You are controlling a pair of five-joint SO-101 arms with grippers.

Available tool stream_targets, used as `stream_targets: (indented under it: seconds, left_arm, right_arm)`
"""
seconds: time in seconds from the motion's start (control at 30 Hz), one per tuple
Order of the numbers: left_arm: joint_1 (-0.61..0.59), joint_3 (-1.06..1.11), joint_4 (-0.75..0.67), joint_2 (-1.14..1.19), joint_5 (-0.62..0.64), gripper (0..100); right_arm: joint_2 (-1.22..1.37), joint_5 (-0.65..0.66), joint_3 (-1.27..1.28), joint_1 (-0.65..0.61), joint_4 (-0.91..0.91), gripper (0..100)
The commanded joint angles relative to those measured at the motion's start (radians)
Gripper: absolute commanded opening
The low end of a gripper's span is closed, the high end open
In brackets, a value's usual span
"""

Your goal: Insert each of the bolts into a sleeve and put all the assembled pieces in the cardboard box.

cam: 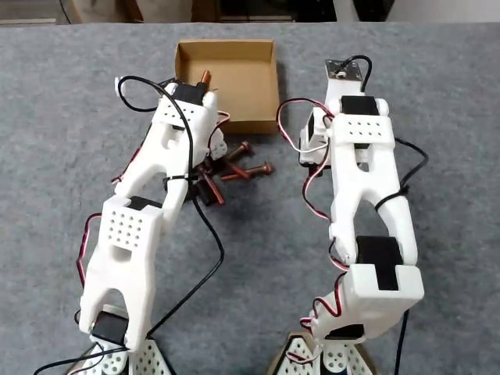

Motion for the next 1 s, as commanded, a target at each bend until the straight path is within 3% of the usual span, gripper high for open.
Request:
stream_targets:
  seconds: [0.0,0.13,0.4,0.83,0.97]
  left_arm:
    - [-0.038,0.043,0.005,0.001,-0.005,12]
    - [-0.02,0.077,0.003,0.001,-0.006,8]
    - [-0.018,0.141,0.008,-0.001,-0.006,8]
    - [-0.023,0.196,0.008,-0.001,-0.049,14]
    - [-0.031,0.195,0.003,-0.001,0.015,14]
  right_arm:
    - [-0.004,-0.011,-0.008,0.001,-0.012,0.2]
    - [-0.004,-0.011,-0.008,0.001,-0.012,0.2]
    - [-0.004,-0.011,-0.005,0.001,-0.012,0.2]
    - [-0.004,-0.011,-0.008,0.001,-0.012,0.2]
    - [-0.004,-0.011,-0.008,0.001,-0.012,0.2]
